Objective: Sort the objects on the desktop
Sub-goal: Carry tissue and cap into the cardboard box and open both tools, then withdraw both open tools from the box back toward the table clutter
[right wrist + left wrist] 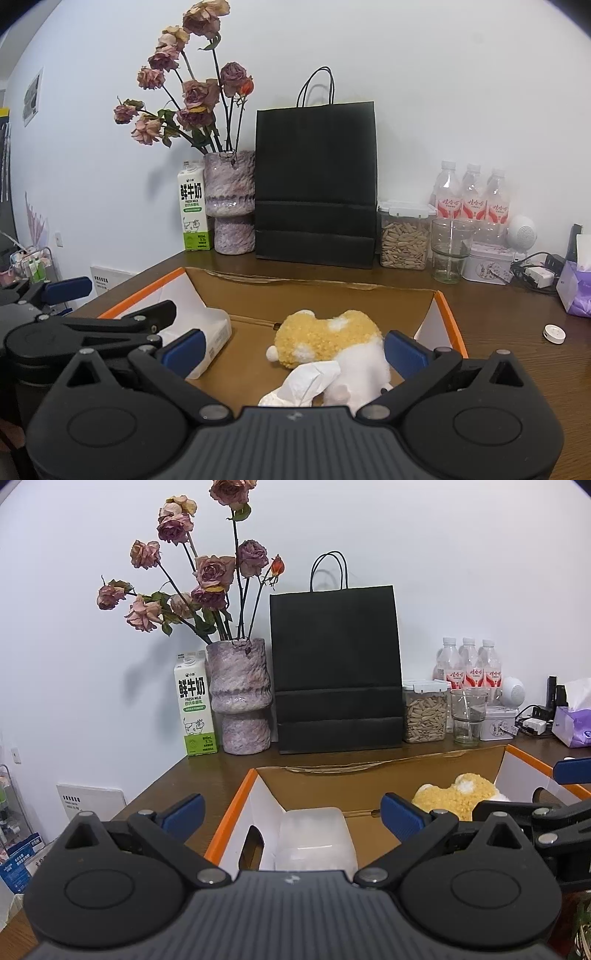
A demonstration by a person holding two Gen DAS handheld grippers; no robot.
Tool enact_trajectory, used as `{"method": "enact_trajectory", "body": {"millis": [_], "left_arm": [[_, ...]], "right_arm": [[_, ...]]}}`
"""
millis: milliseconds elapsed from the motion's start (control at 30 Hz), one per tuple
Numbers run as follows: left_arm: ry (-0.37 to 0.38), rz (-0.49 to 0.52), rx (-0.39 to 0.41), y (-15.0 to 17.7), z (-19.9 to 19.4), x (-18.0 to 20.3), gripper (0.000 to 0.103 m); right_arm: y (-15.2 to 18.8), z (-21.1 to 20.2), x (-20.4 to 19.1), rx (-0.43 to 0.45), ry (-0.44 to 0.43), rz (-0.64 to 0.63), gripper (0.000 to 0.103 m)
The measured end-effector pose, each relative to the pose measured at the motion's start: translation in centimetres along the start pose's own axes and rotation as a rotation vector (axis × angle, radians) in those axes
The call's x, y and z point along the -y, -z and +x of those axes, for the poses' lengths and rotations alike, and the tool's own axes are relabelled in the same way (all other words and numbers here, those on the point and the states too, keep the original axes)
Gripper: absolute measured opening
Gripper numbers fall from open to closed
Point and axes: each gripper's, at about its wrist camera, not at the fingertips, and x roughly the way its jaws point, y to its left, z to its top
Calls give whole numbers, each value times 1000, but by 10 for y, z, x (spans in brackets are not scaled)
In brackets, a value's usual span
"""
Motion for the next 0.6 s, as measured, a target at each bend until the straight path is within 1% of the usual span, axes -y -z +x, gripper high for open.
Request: {"method": "enact_trajectory", "body": {"millis": [400,600], "left_arm": [[3,-16,14,0,-2,-2,103],[-14,-23,34,-5,-16,-5,103]], "right_arm": [[-4,-4,-3,14,-5,-20,103],[-6,-17,-8,25,-12,-45,103]]}}
